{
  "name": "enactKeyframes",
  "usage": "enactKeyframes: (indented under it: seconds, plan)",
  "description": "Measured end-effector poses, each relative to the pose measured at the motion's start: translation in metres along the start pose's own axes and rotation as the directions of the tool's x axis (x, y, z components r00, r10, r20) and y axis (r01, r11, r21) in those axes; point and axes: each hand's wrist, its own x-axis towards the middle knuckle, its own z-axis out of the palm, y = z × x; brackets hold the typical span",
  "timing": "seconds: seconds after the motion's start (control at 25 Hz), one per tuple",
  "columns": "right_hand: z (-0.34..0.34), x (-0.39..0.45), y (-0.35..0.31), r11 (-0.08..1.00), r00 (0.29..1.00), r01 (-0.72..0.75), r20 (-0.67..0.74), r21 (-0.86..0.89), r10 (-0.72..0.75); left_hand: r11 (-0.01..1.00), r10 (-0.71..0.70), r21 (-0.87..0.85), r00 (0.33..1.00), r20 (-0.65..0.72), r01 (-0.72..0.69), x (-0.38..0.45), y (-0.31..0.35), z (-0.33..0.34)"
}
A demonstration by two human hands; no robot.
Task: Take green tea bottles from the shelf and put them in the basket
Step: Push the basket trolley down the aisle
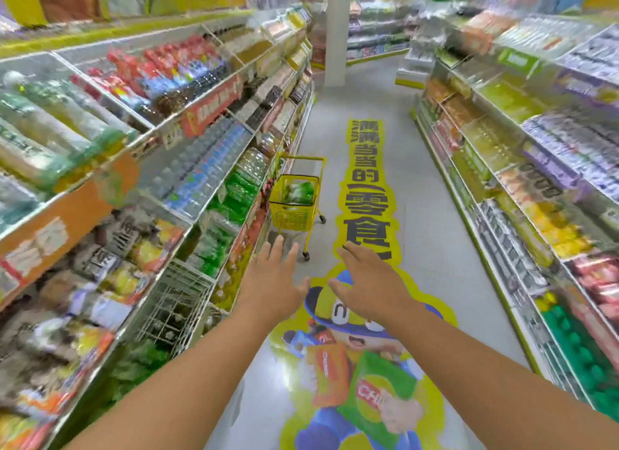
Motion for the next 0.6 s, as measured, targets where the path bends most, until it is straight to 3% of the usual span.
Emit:
enactKeyframes:
  seconds: [0.28,0.6]
  plan:
    - [0.025,0.199,0.064,0.998,0.998,-0.037,-0.052,-0.051,0.034,1.0,0.013,-0.021,0.999,-0.04,-0.014,0.208,-0.033,0.036]
    - [0.032,0.408,0.121,0.991,0.993,-0.12,-0.011,-0.066,0.119,0.995,0.091,-0.041,0.996,-0.003,-0.091,0.434,-0.06,0.04]
